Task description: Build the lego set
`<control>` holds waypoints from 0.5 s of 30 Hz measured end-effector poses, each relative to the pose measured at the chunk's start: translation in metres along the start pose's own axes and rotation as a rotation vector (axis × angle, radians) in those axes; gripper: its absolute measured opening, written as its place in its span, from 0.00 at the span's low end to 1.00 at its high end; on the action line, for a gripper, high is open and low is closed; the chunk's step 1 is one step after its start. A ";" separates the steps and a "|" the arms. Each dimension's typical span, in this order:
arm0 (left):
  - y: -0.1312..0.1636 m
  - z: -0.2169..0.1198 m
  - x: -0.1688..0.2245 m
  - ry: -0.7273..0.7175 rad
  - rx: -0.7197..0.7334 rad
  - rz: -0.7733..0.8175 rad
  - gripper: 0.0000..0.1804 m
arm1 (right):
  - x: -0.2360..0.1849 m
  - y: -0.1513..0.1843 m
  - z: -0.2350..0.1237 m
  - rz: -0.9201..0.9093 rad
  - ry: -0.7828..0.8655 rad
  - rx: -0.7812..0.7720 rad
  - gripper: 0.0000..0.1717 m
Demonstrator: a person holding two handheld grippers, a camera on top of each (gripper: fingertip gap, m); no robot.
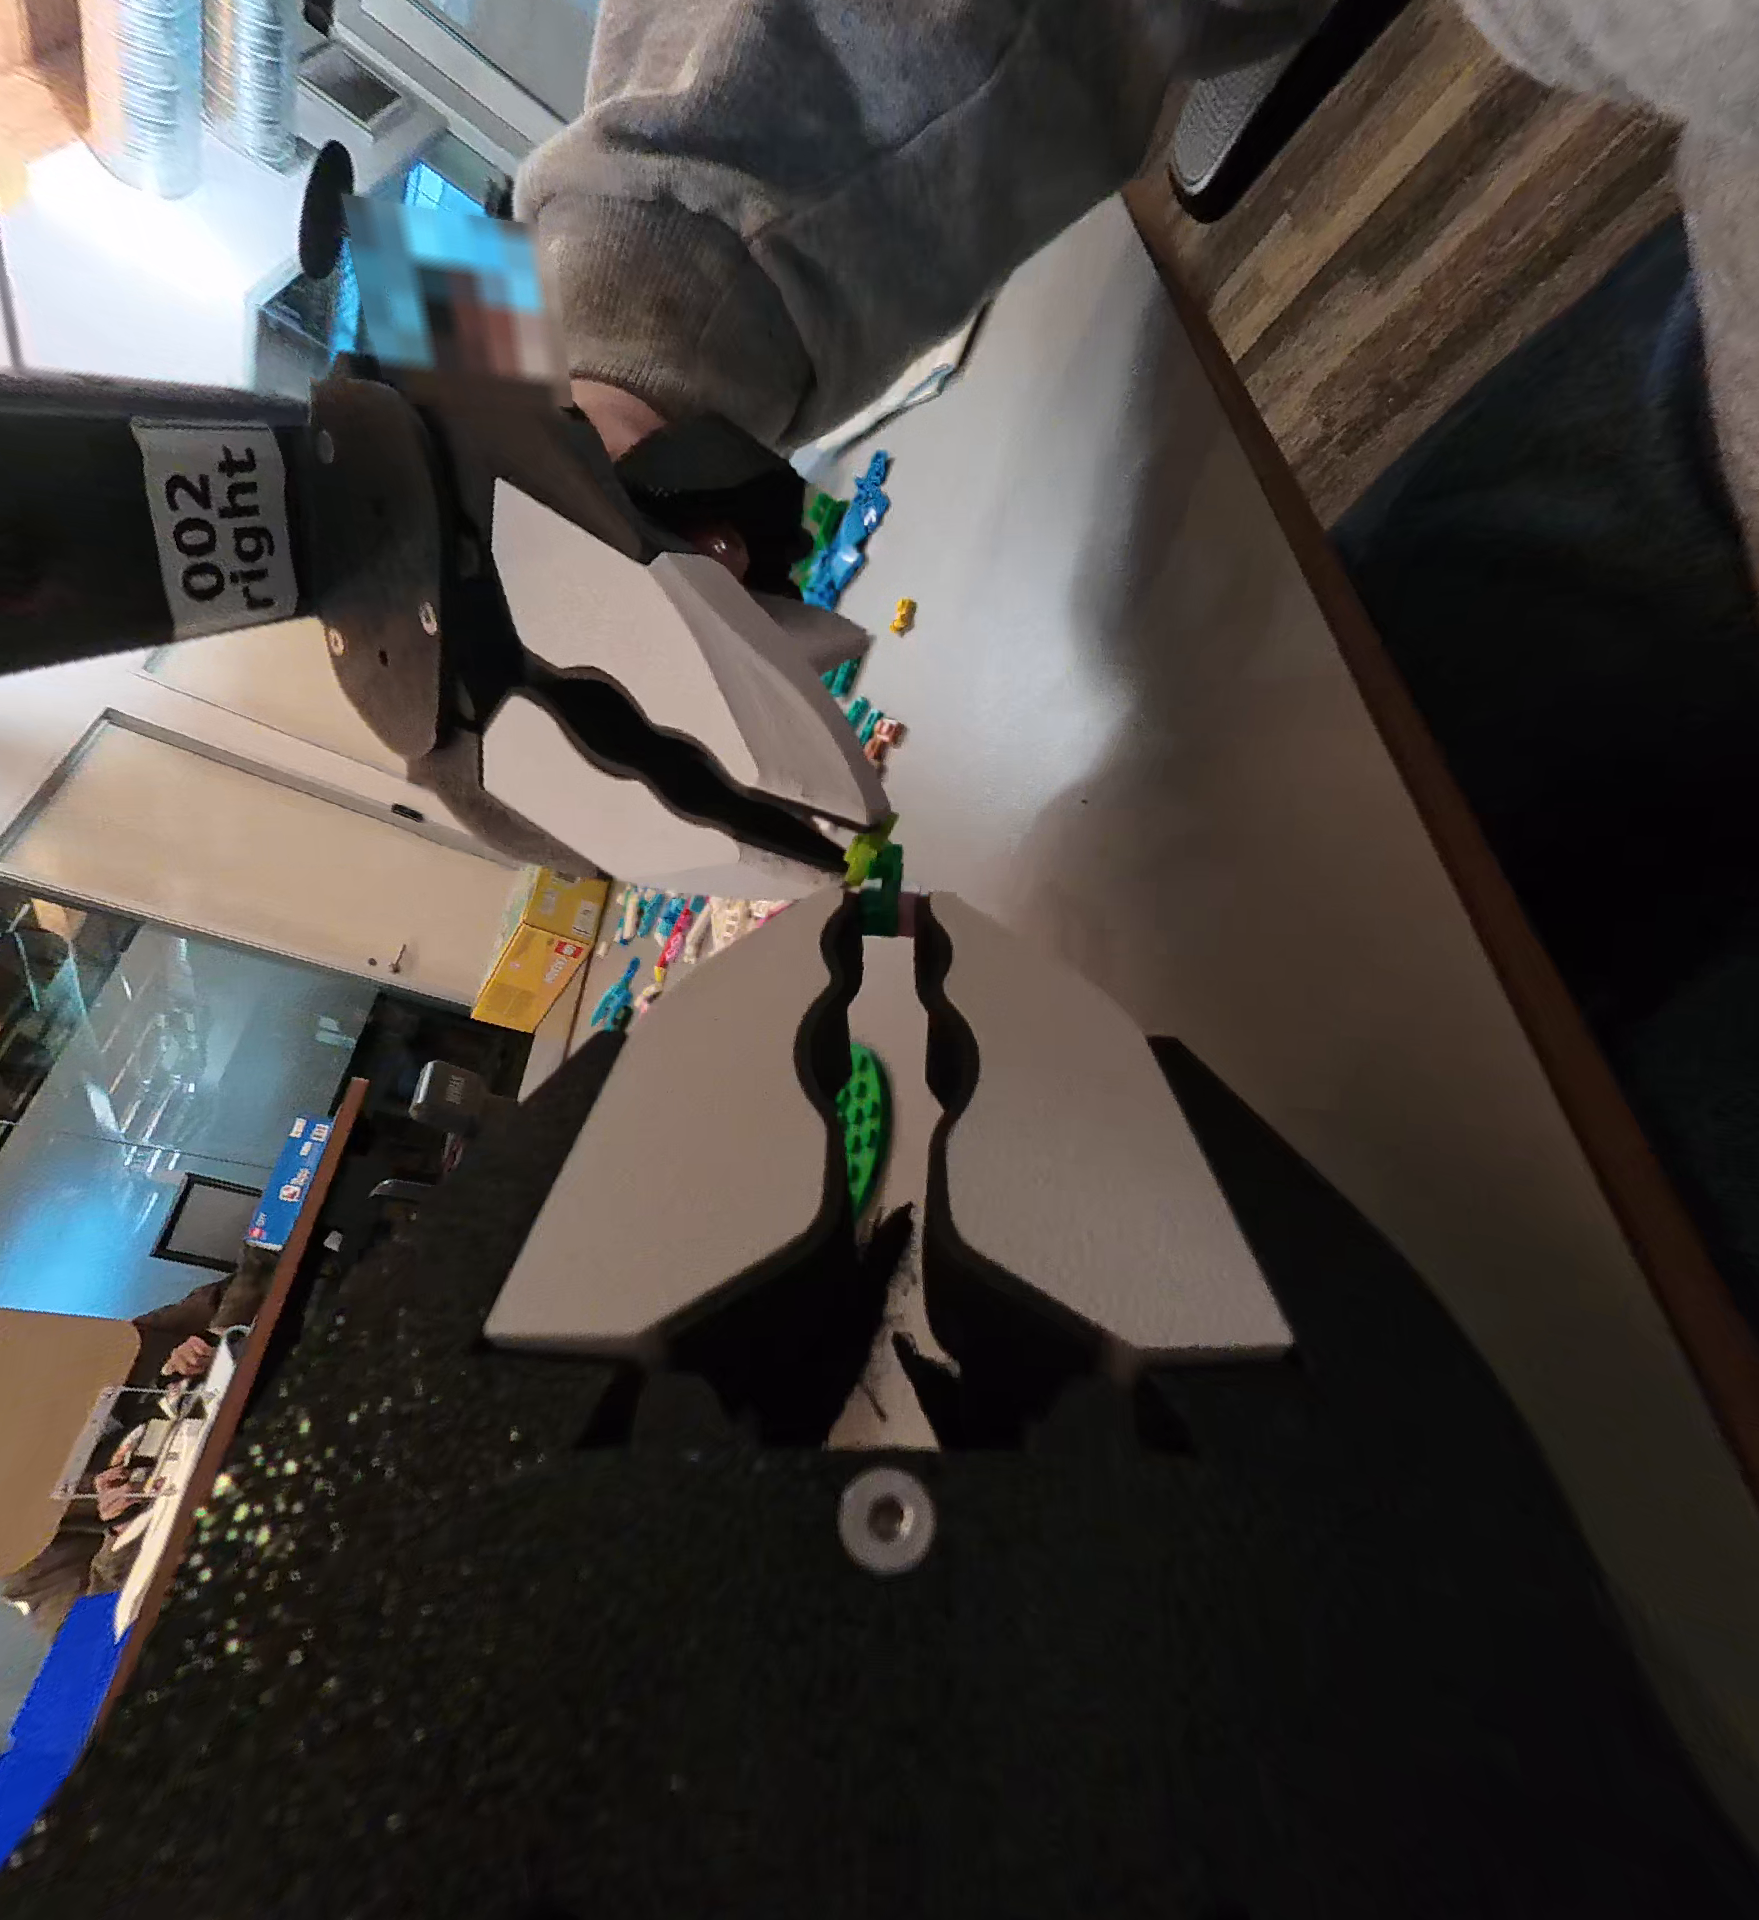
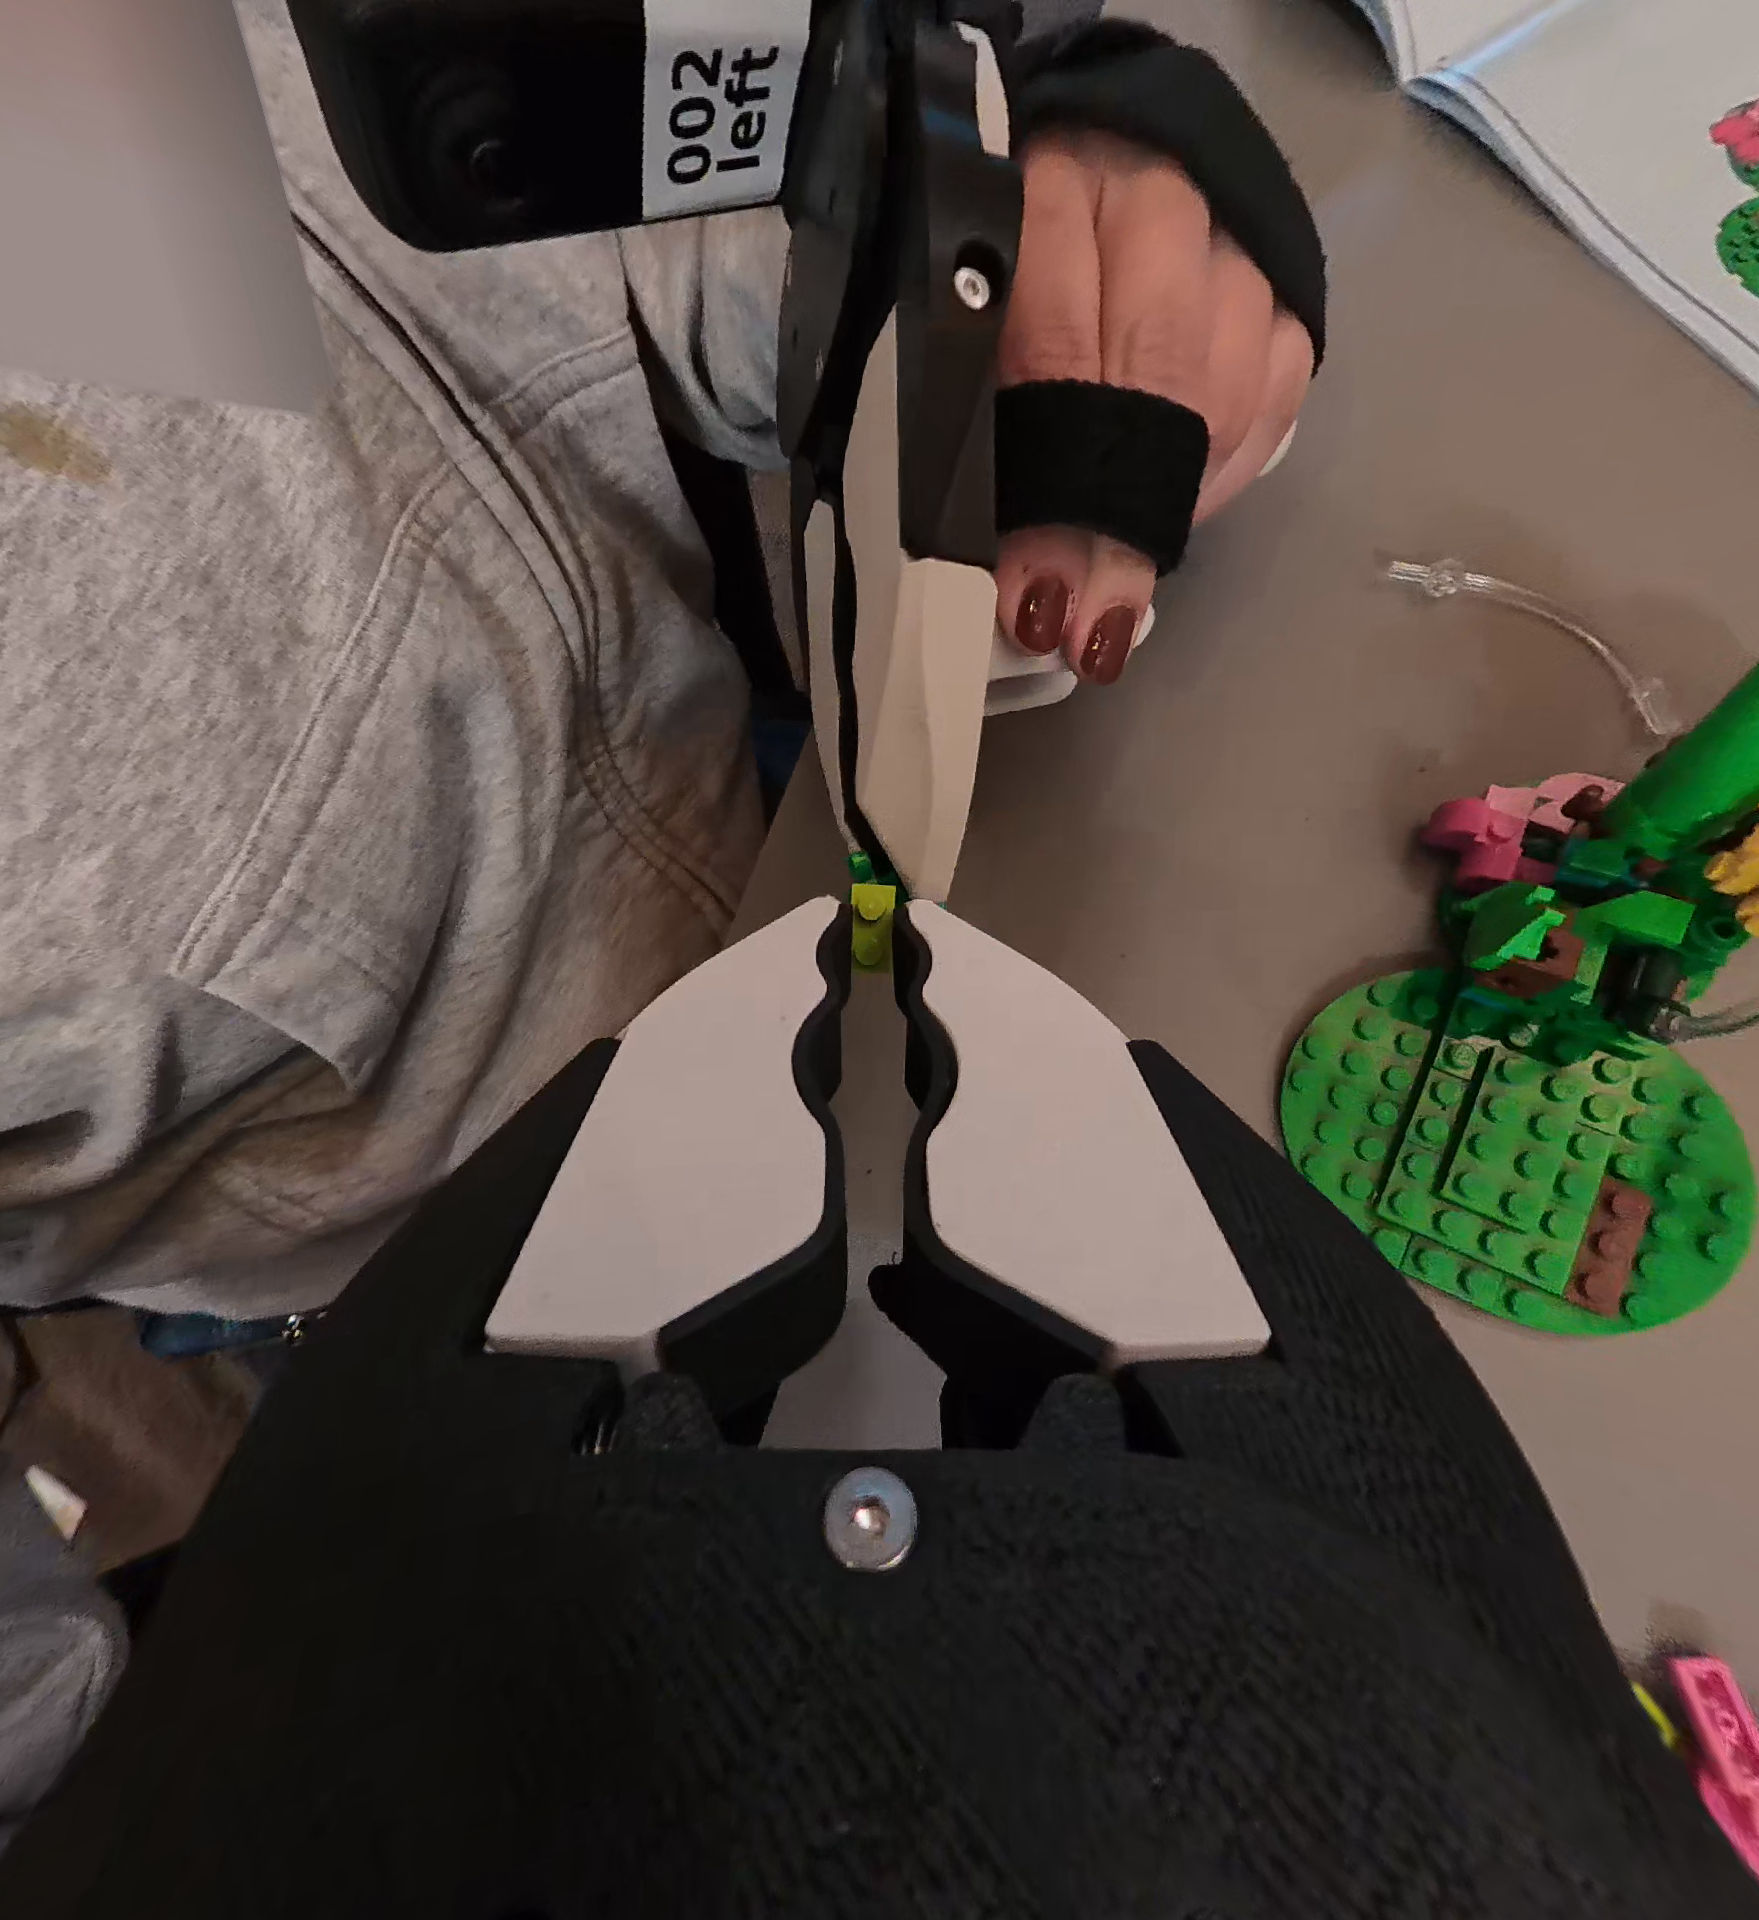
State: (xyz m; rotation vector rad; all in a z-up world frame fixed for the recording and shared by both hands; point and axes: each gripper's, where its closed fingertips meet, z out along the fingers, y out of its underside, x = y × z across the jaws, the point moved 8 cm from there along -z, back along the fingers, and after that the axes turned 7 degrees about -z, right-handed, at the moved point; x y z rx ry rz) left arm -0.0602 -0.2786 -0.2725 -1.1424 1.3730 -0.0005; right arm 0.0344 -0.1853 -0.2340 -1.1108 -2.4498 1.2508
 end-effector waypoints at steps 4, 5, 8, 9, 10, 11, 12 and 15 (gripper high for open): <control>-0.001 -0.002 -0.001 -0.023 0.008 0.011 0.05 | 0.002 -0.006 -0.001 -0.011 -0.051 -0.035 0.03; -0.002 -0.002 -0.002 -0.037 0.010 0.019 0.05 | 0.003 -0.007 -0.001 -0.012 -0.057 -0.036 0.03; -0.004 -0.005 -0.004 -0.082 0.026 0.035 0.05 | 0.004 -0.013 -0.005 -0.022 -0.066 -0.037 0.03; -0.005 -0.005 -0.005 -0.090 0.036 0.031 0.05 | 0.004 -0.015 -0.006 -0.031 -0.067 -0.042 0.03; -0.006 -0.006 -0.006 -0.097 0.046 0.023 0.05 | 0.004 -0.017 -0.007 -0.043 -0.068 -0.051 0.03; -0.006 -0.006 -0.007 -0.100 0.057 0.016 0.05 | 0.003 -0.020 -0.008 -0.057 -0.072 -0.062 0.03; -0.007 -0.007 -0.007 -0.101 0.067 0.008 0.05 | 0.003 -0.022 -0.009 -0.070 -0.080 -0.077 0.03; -0.008 -0.007 -0.008 -0.107 0.079 0.002 0.05 | 0.003 -0.028 -0.009 -0.105 -0.103 -0.133 0.03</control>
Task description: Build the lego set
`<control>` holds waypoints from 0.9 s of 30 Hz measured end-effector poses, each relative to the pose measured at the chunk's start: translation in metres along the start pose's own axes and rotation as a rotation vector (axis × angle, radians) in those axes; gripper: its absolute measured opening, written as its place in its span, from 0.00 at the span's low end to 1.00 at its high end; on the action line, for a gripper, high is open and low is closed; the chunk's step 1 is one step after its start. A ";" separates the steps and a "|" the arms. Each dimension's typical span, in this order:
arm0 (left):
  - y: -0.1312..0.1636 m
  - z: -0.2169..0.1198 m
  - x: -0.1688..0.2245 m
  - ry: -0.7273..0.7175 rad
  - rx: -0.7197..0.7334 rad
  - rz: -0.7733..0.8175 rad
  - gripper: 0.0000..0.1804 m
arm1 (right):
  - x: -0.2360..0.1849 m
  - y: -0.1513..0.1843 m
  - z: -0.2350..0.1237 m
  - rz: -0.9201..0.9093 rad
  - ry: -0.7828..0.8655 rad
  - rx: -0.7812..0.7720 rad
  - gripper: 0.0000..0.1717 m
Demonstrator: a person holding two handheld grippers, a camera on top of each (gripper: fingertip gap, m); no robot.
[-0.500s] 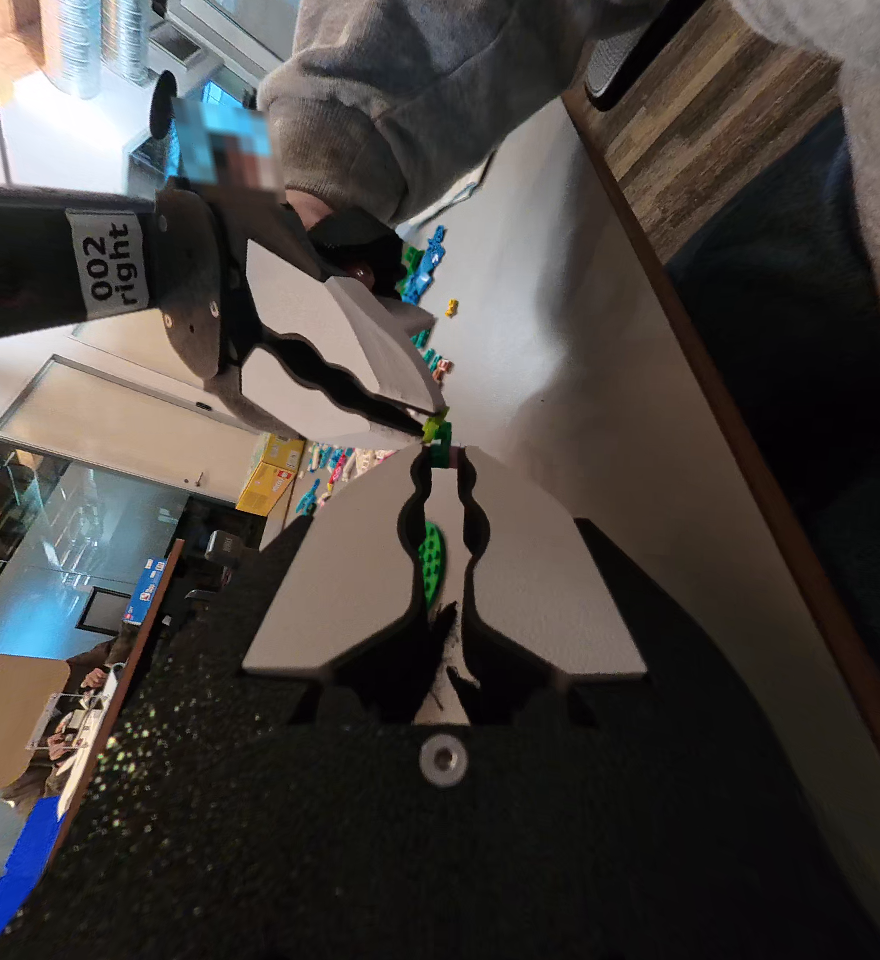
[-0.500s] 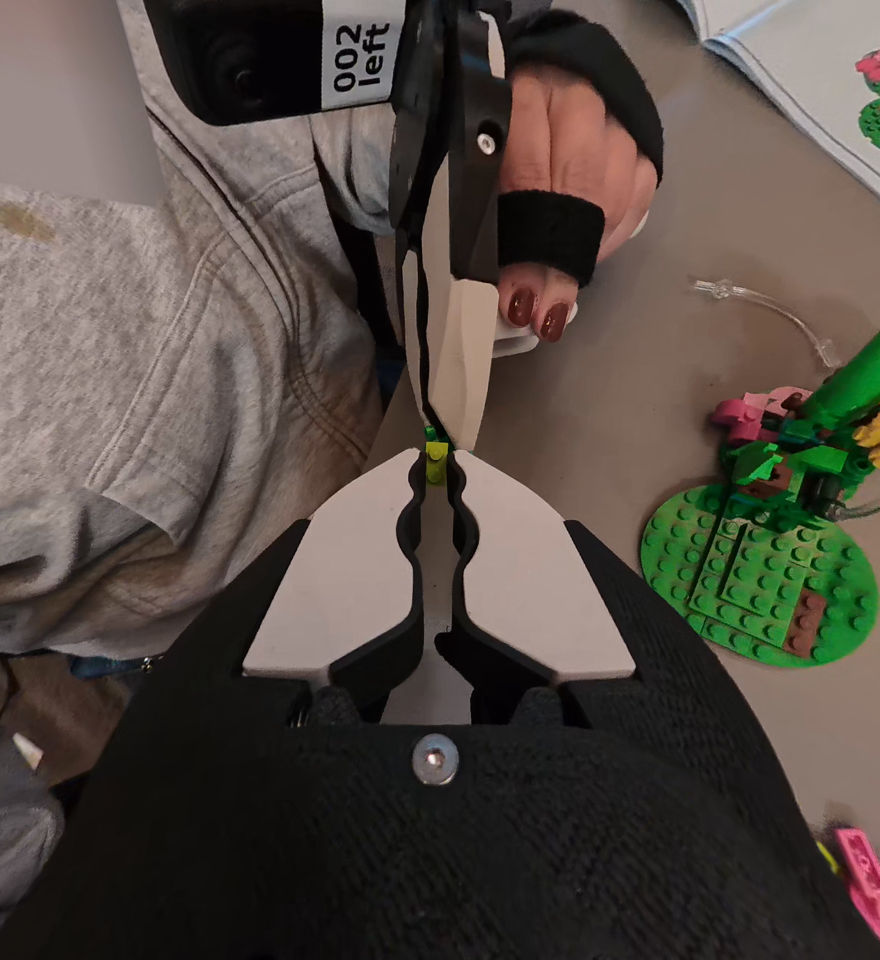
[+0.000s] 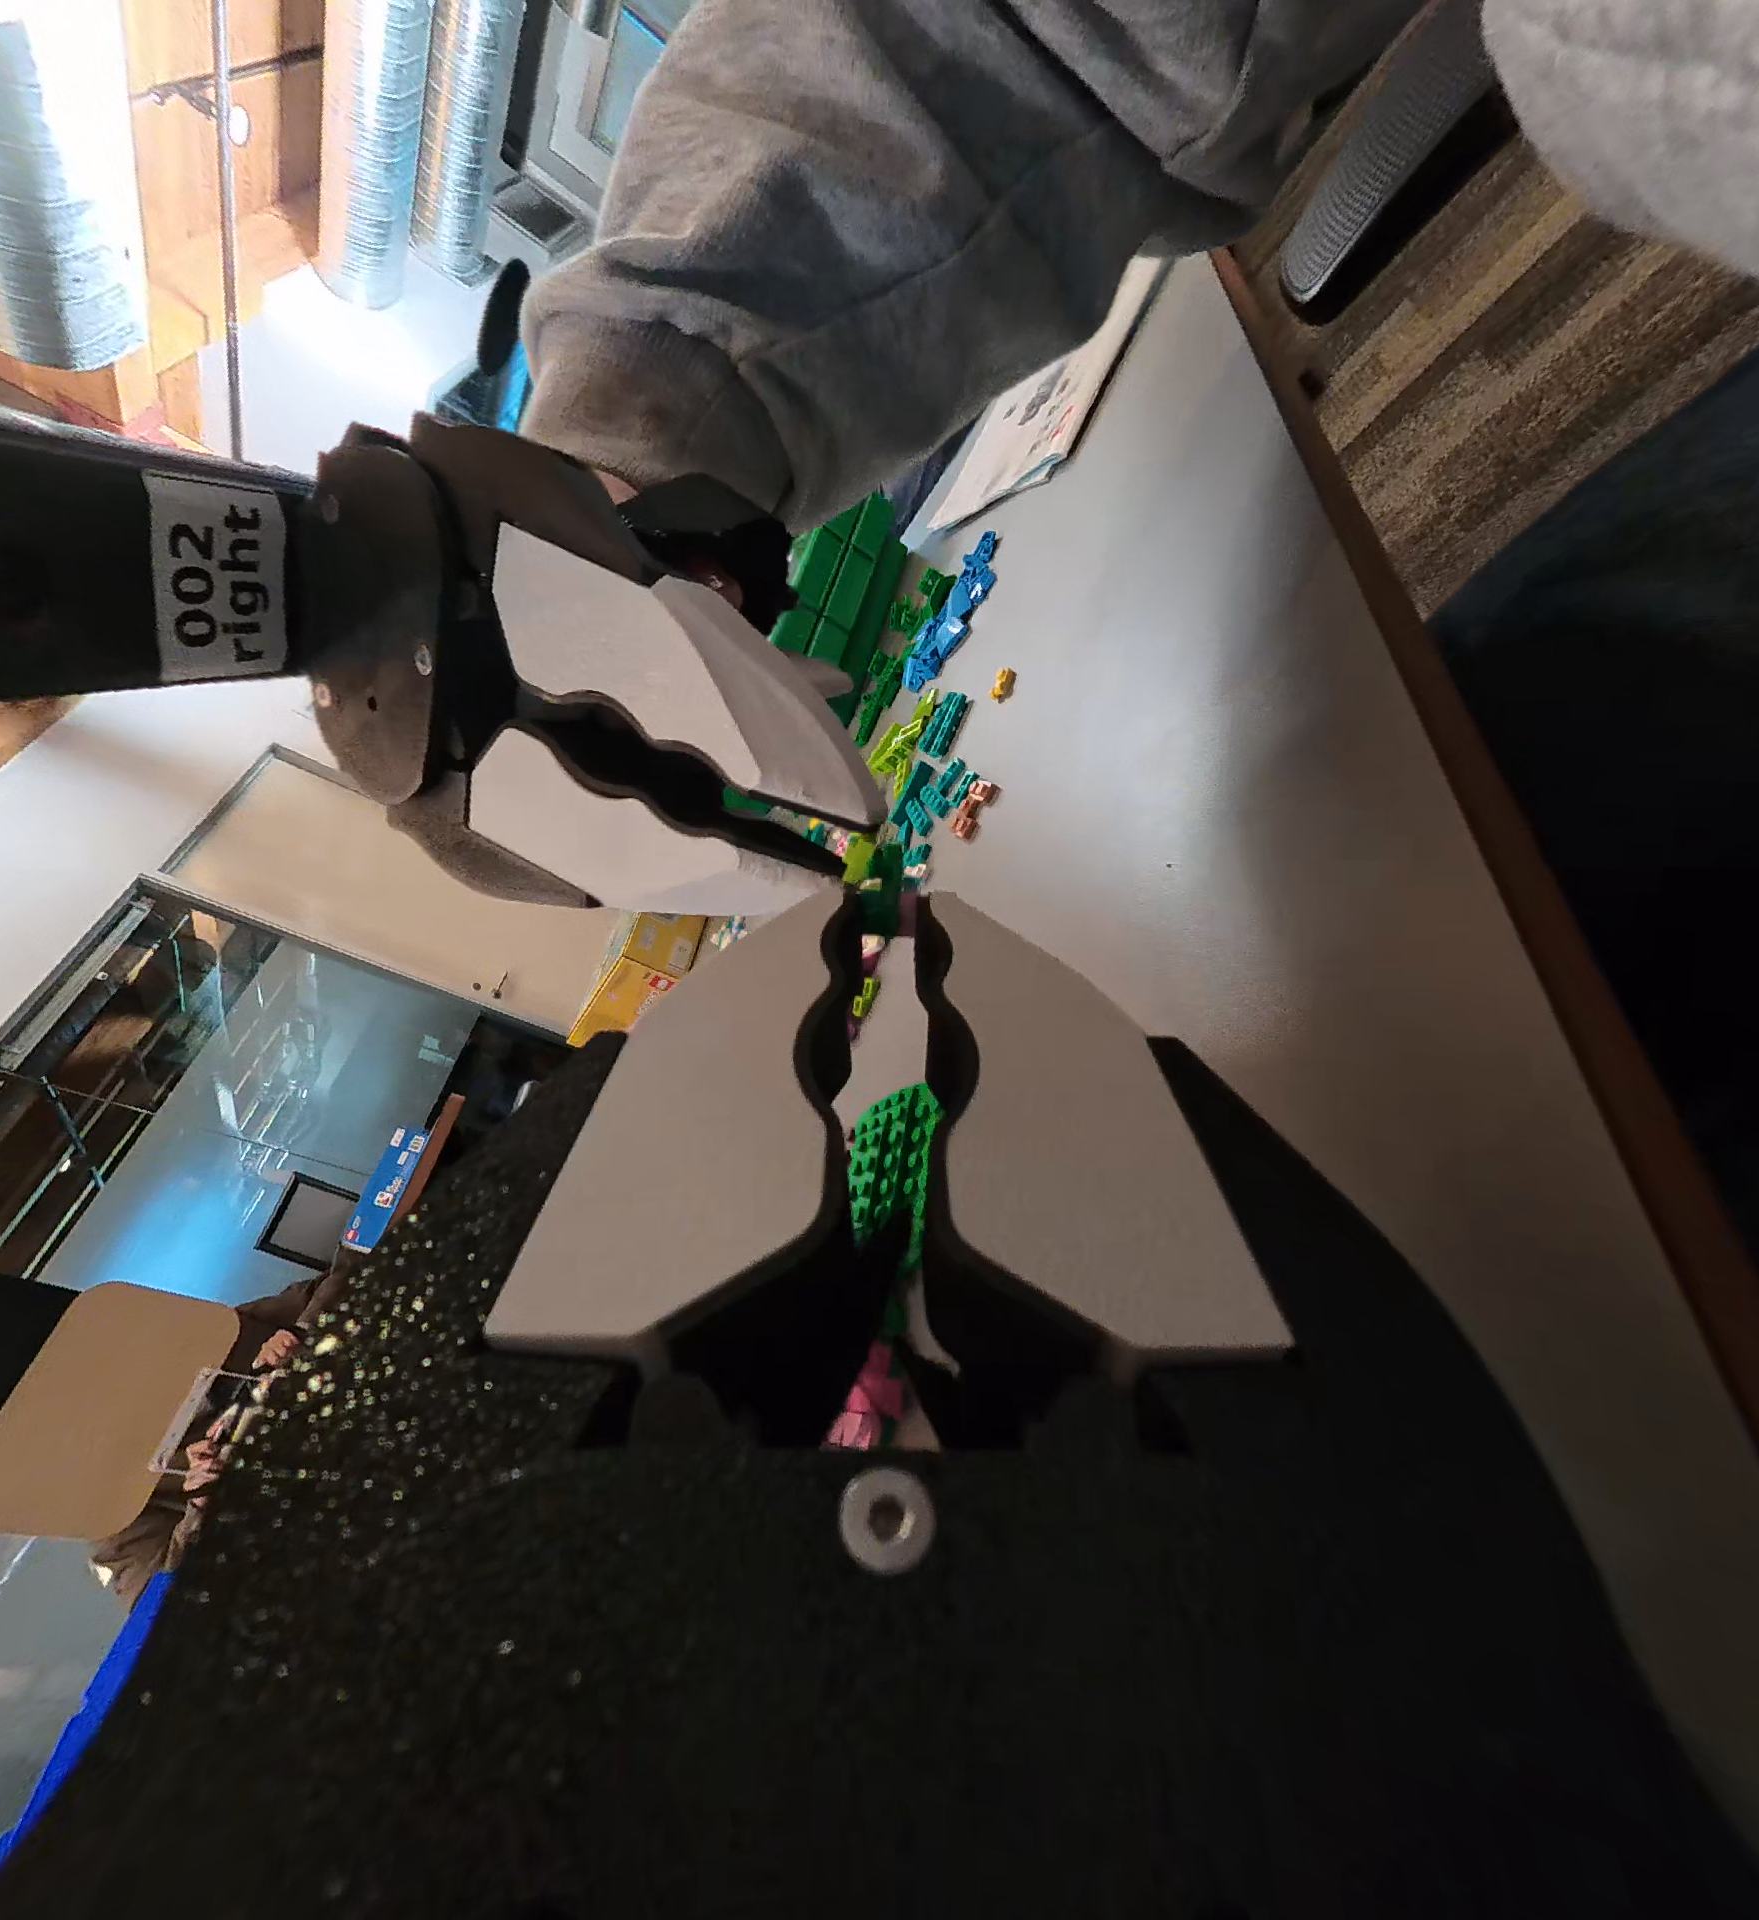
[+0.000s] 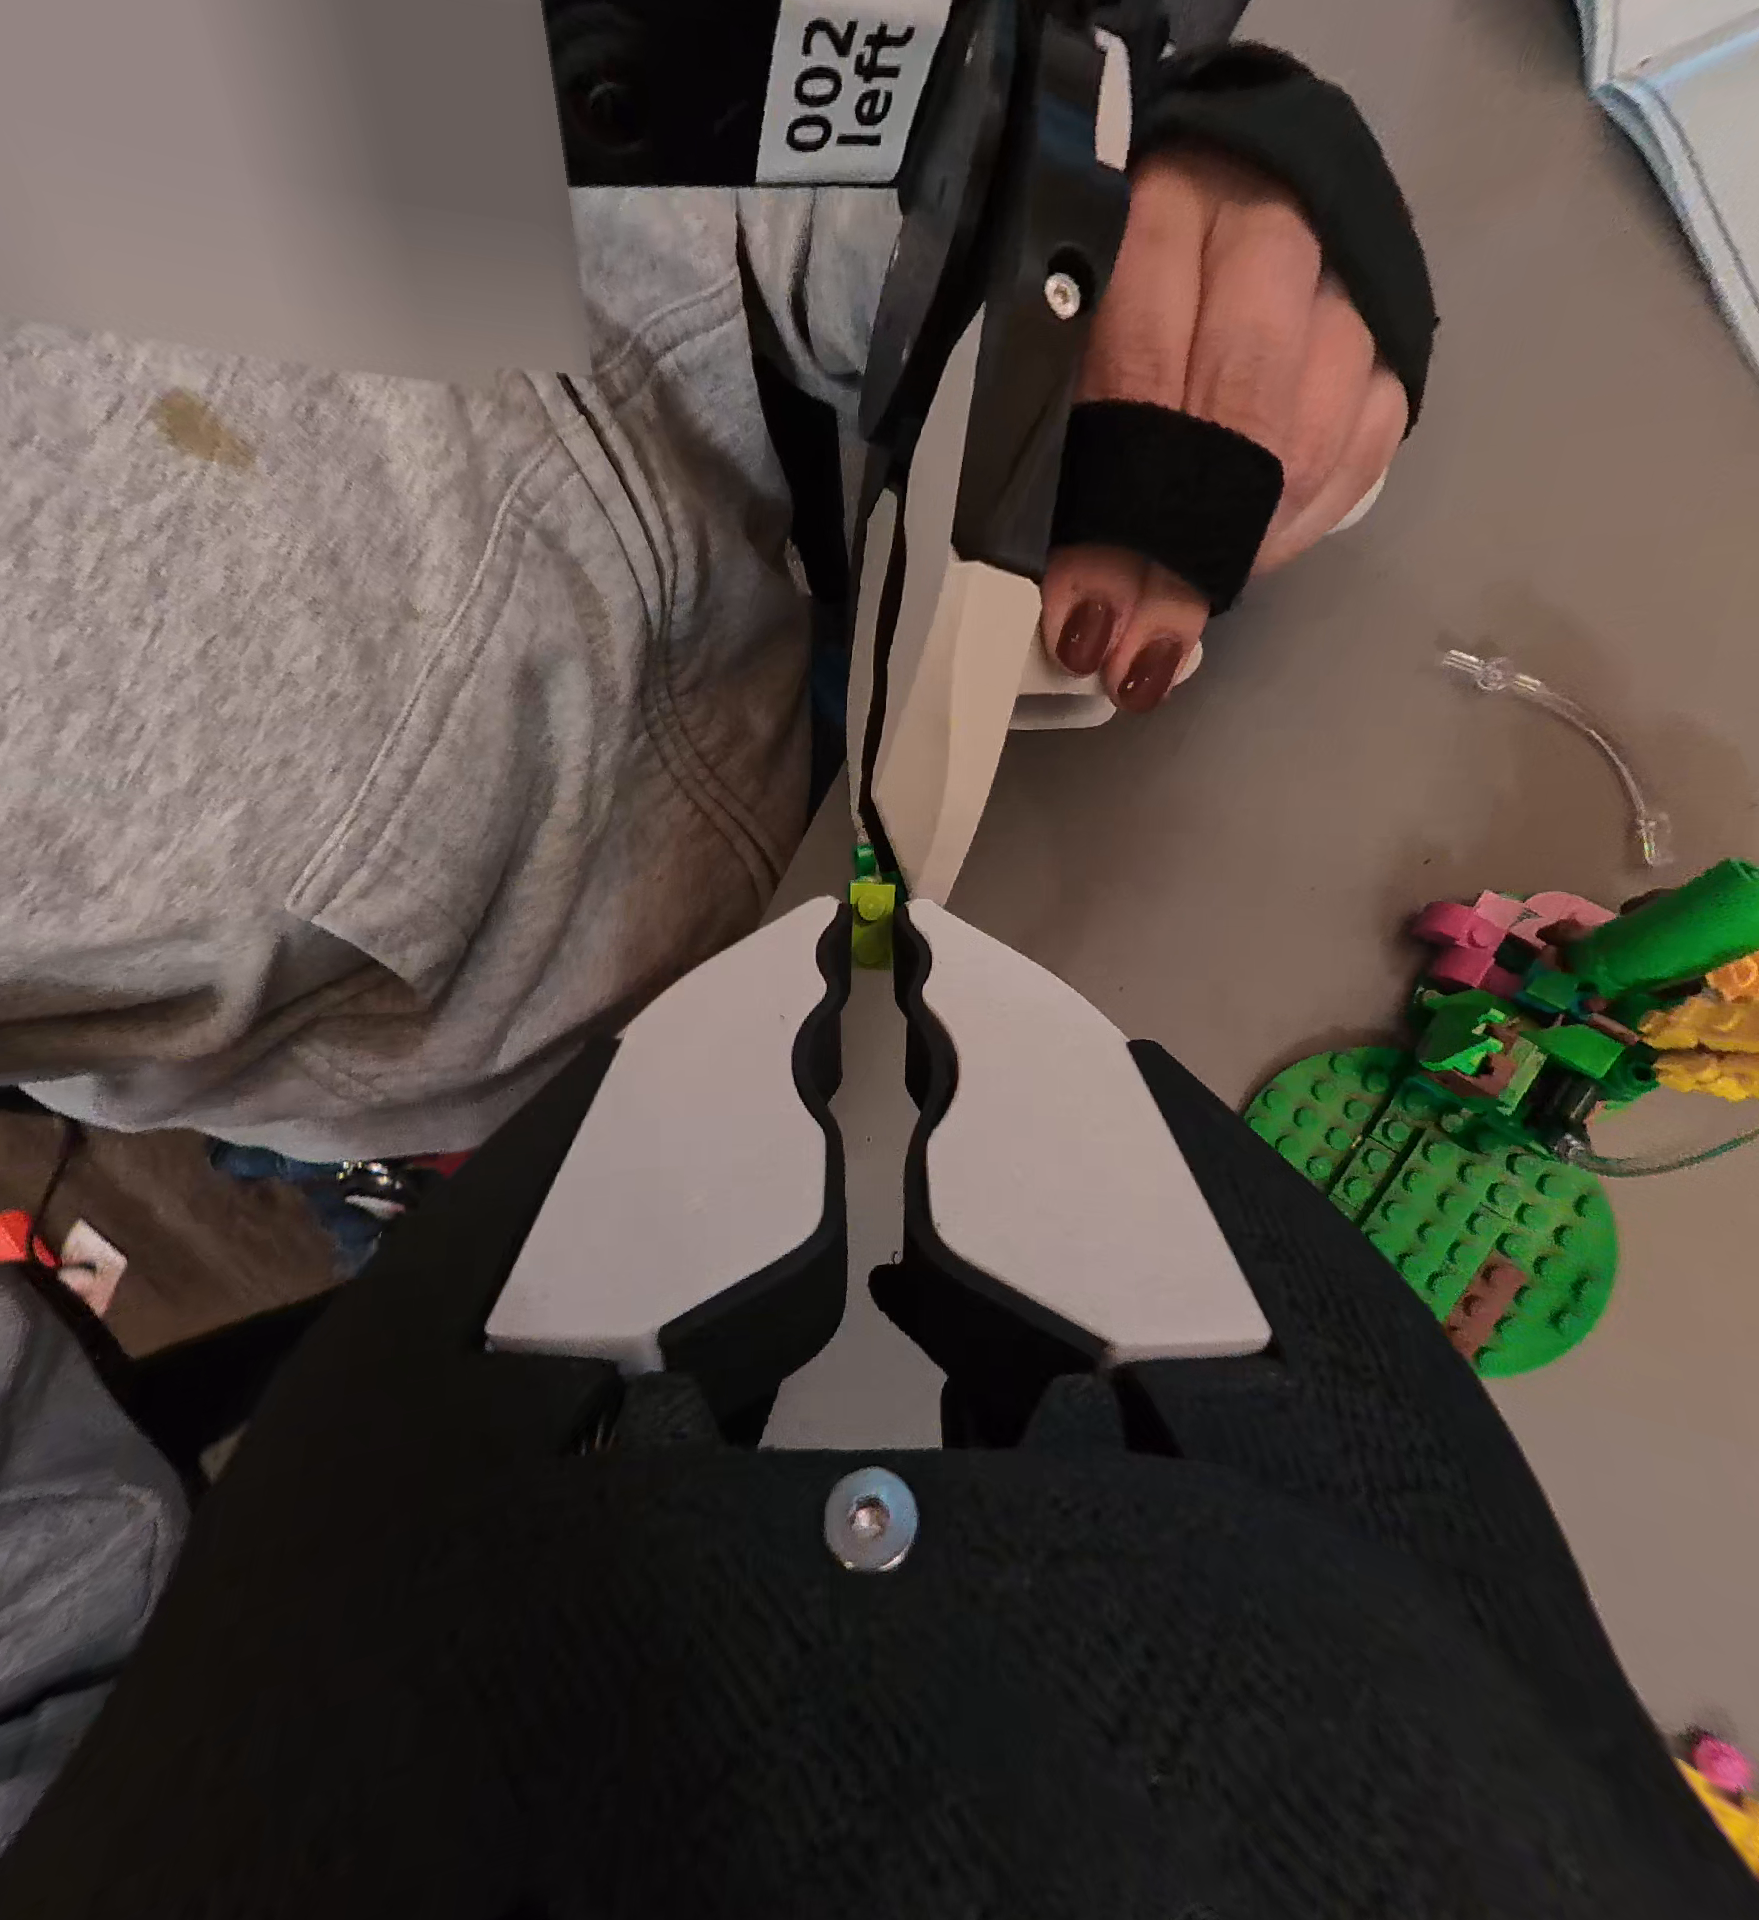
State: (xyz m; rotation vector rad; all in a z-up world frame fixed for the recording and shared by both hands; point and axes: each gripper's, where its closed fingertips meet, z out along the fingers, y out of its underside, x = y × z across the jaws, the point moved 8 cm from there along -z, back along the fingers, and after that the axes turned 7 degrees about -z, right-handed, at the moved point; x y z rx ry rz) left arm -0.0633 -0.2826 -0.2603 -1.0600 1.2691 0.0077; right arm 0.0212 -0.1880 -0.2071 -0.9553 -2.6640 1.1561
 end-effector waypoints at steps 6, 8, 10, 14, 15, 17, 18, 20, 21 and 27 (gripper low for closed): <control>-0.003 -0.003 -0.007 -0.066 0.041 -0.030 0.05 | 0.002 -0.012 -0.007 -0.033 -0.021 -0.045 0.03; -0.005 -0.005 -0.016 -0.107 0.062 -0.070 0.05 | 0.003 -0.021 -0.015 -0.043 -0.003 -0.035 0.03; -0.008 -0.007 -0.025 -0.133 0.099 -0.133 0.05 | 0.004 -0.031 -0.024 -0.064 0.026 -0.031 0.03; -0.015 -0.012 -0.034 -0.164 0.194 -0.237 0.05 | 0.003 -0.050 -0.035 -0.039 0.006 -0.041 0.03; -0.016 -0.013 -0.034 -0.165 0.214 -0.261 0.05 | 0.004 -0.053 -0.036 -0.008 -0.017 -0.054 0.03; -0.017 -0.014 -0.034 -0.169 0.239 -0.285 0.05 | 0.006 -0.058 -0.036 0.056 -0.064 -0.079 0.03; -0.017 -0.014 -0.035 -0.175 0.243 -0.288 0.05 | 0.007 -0.060 -0.036 0.081 -0.081 -0.089 0.03; -0.018 -0.016 -0.036 -0.184 0.261 -0.300 0.05 | 0.010 -0.063 -0.037 0.126 -0.103 -0.096 0.03; -0.018 -0.017 -0.038 -0.191 0.266 -0.305 0.05 | 0.011 -0.065 -0.038 0.144 -0.108 -0.096 0.03; -0.019 -0.021 -0.040 -0.202 0.277 -0.299 0.05 | 0.014 -0.074 -0.038 0.158 -0.110 -0.148 0.05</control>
